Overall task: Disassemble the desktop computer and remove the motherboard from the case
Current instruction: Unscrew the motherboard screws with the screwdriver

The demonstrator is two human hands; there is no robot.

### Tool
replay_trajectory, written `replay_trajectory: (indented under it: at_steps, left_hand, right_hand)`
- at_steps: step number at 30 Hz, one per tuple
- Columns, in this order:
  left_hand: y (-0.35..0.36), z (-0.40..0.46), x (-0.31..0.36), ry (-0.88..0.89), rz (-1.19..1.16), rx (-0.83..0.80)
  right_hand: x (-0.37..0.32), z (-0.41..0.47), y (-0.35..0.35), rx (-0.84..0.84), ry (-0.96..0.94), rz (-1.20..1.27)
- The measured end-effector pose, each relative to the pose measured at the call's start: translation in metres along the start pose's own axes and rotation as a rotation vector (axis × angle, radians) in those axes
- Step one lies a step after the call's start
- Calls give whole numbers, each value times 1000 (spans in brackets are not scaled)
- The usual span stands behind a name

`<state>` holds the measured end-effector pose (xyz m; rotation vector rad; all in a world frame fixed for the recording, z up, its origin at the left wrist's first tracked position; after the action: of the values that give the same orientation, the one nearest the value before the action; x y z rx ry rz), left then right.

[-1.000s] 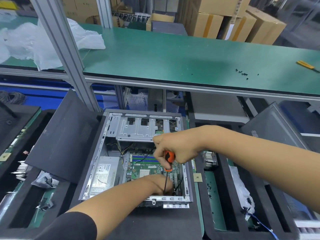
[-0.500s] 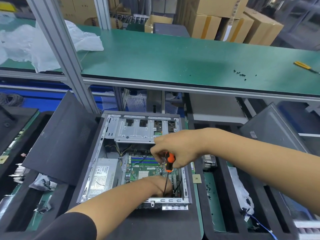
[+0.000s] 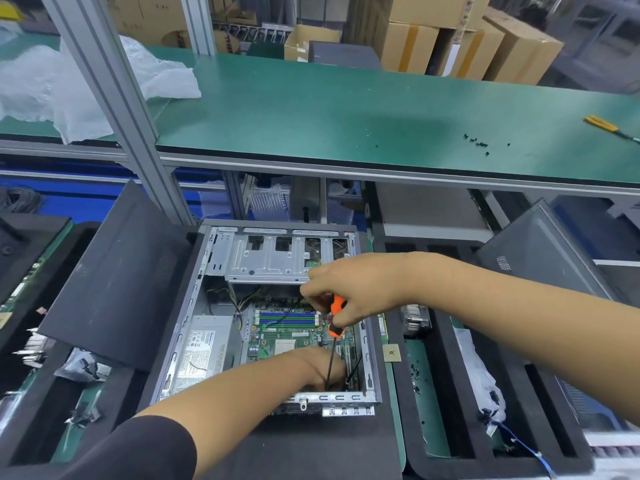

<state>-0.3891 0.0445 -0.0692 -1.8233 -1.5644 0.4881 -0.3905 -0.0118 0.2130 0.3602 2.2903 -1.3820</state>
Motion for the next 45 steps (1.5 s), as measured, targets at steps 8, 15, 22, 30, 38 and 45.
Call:
replay_trajectory:
  at_steps: [8,15,22,30,38,45]
  left_hand:
    - [3,3,-4,-90,-141,-18]
    - [4,11,-7,-152,-278,1]
    - [11,18,7,-12,-65,-30]
    - [-23,-30,-6,53,-163,133]
    - [-34,-78,-65,-109,-548,409]
    - [-102,-104,-73,-78,-639,701]
  right_hand:
    - [1,-7,-1,25,-28,106]
    - [-3,-18,-23,111,-34,164]
    - [6,-24,-35,157,-11,144]
    - [42,-38,-61,384,5,489]
    - [122,-83,-83,1117,48,1066]
    - [143,-141,-104,1552,-9,1150]
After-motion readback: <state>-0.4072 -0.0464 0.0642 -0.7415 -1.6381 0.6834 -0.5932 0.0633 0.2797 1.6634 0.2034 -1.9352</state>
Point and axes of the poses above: each hand's wrist, its own z-axis towards the middle knuckle, its own y-axis out of the palm, x = y × z, the point moved 10 cm from there along z, towards the middle knuckle, and after that the axes turned 11 degrees about z, right-handed, at the moved point
